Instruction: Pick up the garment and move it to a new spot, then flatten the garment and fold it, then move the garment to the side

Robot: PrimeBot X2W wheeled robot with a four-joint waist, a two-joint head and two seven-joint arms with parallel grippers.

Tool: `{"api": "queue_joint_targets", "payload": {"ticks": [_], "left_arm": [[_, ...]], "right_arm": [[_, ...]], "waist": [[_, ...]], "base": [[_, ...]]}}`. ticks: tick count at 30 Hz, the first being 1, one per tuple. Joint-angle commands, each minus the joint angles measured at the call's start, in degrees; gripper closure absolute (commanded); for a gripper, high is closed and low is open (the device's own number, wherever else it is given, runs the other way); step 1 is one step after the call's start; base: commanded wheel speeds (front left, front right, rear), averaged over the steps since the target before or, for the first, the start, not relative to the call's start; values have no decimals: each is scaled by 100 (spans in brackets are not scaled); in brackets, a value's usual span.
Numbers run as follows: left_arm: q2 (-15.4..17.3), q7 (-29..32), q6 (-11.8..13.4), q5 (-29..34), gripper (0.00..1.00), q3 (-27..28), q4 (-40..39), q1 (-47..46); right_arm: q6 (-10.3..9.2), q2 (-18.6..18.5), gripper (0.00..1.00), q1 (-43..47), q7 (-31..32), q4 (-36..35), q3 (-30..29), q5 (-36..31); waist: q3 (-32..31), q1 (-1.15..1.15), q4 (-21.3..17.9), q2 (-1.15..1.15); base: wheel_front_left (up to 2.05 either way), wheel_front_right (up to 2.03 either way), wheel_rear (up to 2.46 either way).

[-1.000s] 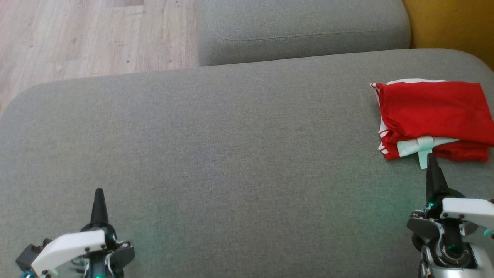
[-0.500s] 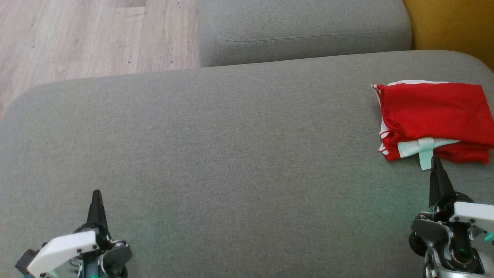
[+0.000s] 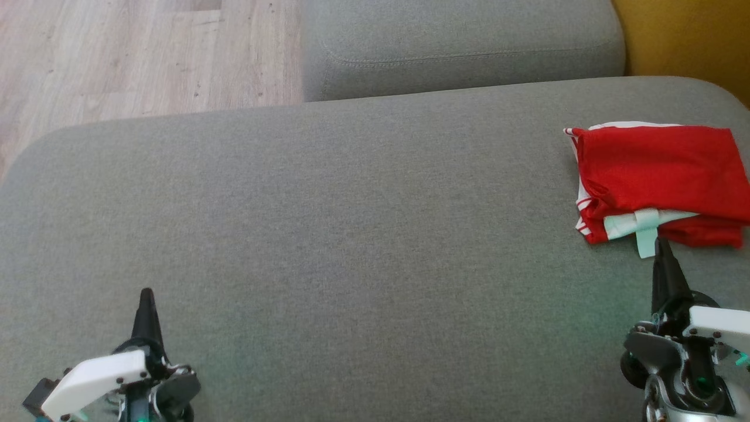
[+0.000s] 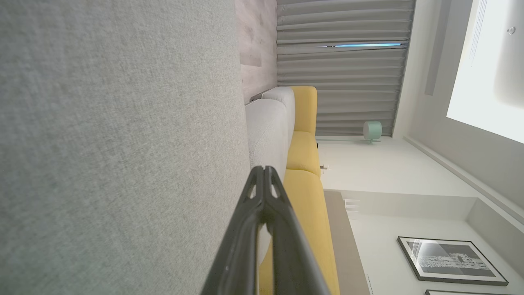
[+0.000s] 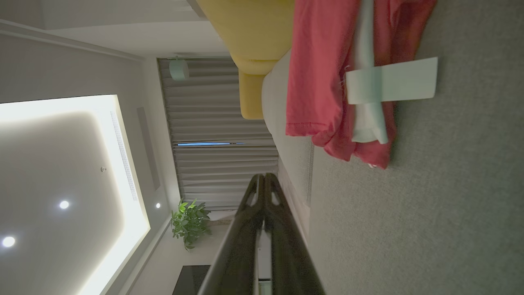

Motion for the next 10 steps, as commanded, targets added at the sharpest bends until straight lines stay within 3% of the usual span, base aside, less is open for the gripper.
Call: {"api": "queue_joint_targets", "payload": {"ticks": [1, 10], "left_arm": [[53, 36, -40, -37, 100, 238, -210, -295], [52, 38, -40, -35, 100, 239, -210, -295]], "right_arm": [[40, -30, 100, -134, 34, -220, 116, 40], [40, -30, 100, -134, 34, -220, 116, 40]], "waist": [[0, 0, 0, 0], [0, 0, 0, 0]], "base": [[0, 0, 0], [0, 0, 0]]}}
